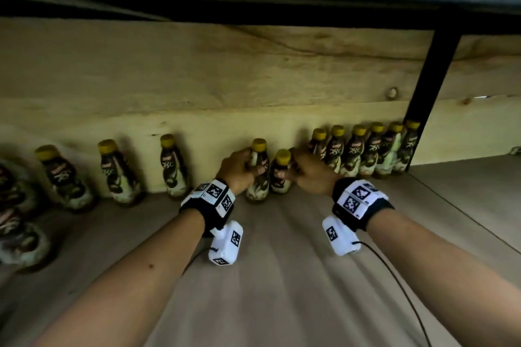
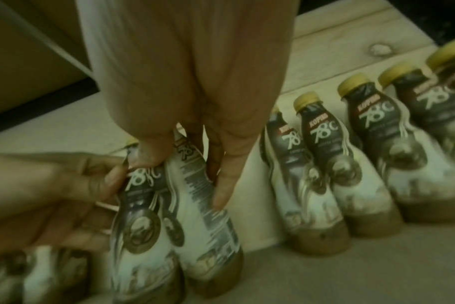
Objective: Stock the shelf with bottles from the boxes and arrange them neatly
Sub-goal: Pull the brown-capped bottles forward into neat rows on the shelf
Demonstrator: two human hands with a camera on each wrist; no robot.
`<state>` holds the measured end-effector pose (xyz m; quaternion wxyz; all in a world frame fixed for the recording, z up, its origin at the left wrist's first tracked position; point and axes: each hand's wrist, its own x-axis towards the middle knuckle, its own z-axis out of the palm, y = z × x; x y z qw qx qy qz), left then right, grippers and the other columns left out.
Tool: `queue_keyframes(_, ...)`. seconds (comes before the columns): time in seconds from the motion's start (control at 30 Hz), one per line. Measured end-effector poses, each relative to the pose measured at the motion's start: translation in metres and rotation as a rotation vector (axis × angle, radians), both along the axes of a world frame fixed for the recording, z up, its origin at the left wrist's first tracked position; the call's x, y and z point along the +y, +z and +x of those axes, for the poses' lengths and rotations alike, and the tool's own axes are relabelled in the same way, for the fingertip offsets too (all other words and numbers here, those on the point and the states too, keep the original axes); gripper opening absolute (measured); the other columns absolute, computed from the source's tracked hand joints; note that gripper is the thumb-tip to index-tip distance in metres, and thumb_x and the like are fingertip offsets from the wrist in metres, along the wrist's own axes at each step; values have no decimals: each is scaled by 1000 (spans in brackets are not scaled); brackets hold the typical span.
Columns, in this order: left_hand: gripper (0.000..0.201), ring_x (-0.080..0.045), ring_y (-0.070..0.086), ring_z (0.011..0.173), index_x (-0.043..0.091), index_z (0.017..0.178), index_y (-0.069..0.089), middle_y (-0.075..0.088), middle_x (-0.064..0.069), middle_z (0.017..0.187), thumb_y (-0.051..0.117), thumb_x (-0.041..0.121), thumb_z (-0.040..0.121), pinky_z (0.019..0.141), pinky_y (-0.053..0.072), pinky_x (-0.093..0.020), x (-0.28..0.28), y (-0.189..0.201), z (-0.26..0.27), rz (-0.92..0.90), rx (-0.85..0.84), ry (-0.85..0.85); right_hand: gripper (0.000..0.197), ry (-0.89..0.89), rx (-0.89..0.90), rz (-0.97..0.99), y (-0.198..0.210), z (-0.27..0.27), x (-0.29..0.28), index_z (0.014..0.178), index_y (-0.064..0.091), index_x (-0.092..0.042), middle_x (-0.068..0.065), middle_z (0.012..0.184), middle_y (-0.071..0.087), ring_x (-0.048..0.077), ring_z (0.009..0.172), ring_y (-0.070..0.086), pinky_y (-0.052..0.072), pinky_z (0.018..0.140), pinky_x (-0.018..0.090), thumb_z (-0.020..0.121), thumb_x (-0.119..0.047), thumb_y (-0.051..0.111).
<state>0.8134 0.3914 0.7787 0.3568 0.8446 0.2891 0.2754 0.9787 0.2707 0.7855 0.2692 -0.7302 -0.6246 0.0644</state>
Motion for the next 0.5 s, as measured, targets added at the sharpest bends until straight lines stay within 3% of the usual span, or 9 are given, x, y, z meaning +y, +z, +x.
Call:
queue_keyframes(0.07, 25, -14, 65, 102, 27, 105, 65, 71, 3, 108, 72, 19, 82, 87, 44, -22, 1, -1, -21, -53, -26, -12, 36, 10, 283, -2, 2, -15, -2, 119, 54, -9, 3, 107, 61, 17, 94, 62, 55, 75, 34, 94, -34, 62)
queue_keyframes(0.13, 24, -15, 66, 103, 29, 99, 65, 72, 2, 106, 74, 18, 79, 94, 49, -30, 2, -1, -46, -96, -50, -45, 37, 16, 458, -20, 3, -37, -1, 122, 57, -10, 7, 111, 65, 18, 94, 67, 61, 72, 35, 93, -33, 63)
queue_keyframes(0.2, 23, -17, 66, 104, 28, 98, 65, 71, 0, 106, 73, 15, 80, 98, 49, -41, 0, 0, -73, -121, -68, -72, 29, 24, 357, -29, 6, -60, 5, 109, 61, -14, 4, 105, 67, 16, 91, 68, 60, 75, 35, 93, -39, 62)
queue_keyframes(0.27, 20, -18, 65, 101, 26, 97, 62, 70, 0, 103, 70, 11, 84, 96, 50, -40, 0, 0, -101, -124, -66, -35, 25, 37, 207, -34, 12, -87, 11, 96, 62, -19, 2, 95, 68, 17, 89, 65, 54, 80, 36, 92, -43, 61)
queue_keyframes(0.4, 17, -16, 64, 96, 21, 102, 63, 69, -2, 103, 68, 14, 87, 90, 49, -31, 0, -2, -165, -160, -96, 119, 12, 122, 355, -51, 10, -145, 24, 93, 65, -25, -4, 89, 69, 15, 85, 67, 54, 77, 33, 93, -37, 63)
queue_keyframes(0.5, 21, -19, 64, 104, 23, 104, 60, 69, -6, 108, 66, 10, 88, 96, 49, -40, 7, -7, -214, -203, -135, 203, 6, 170, 297, -39, 9, -186, 36, 89, 65, -32, -7, 93, 69, 17, 93, 66, 53, 86, 34, 93, -36, 63)
